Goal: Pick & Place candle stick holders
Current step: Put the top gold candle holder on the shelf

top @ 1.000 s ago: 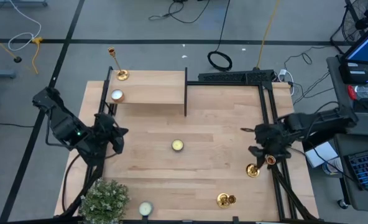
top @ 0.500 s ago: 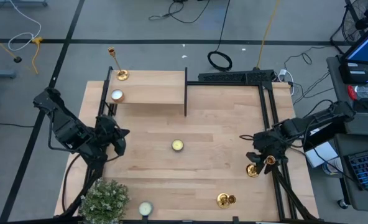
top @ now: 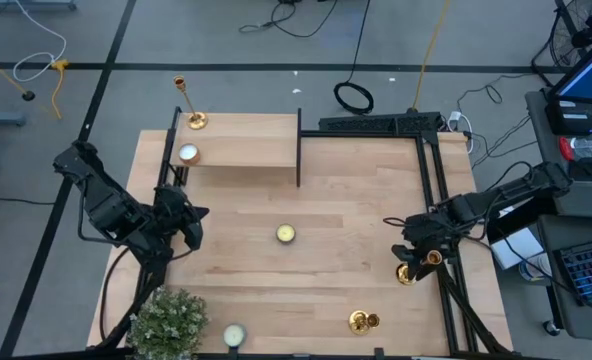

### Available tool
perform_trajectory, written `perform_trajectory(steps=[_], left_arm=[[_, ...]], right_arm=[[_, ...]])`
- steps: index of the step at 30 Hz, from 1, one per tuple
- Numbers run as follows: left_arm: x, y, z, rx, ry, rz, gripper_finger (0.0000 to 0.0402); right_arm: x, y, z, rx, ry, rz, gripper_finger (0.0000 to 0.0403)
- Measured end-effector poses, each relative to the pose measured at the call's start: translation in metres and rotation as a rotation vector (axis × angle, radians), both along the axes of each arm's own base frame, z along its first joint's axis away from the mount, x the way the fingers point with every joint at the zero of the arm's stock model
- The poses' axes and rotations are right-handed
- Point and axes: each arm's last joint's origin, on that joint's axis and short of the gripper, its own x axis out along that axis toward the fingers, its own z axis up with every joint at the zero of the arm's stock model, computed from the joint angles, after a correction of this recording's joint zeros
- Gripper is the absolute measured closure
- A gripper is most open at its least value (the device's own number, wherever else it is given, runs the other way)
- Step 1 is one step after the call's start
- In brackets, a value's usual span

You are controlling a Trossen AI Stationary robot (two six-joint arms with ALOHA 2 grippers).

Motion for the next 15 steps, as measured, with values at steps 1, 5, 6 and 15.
perform_trajectory(steps=[1,5,6,15], left_arm=[[0.0000,0.0000,0.0000,0.000,0.000,0.000,0.0398],[0.0000,0.0000,0.0000,0.000,0.000,0.000,0.0398],[0.0000,0.0001,0.0000,0.001,0.000,0.001,0.0398],[0.0001,0.0004,0.0003,0.012,-0.009,0.004,0.0398]], right_arm=[[0.0001,0.0000,0.0001,0.000,-0.001,0.000,0.0293],[0.0007,0.0003,0.0006,0.000,-0.016,0.003,0.0325],[0.0008,0.0003,0.0005,-0.001,-0.017,0.004,0.0335],[0.0028,0.0003,0.0012,-0.014,-0.046,-0.006,0.0377]])
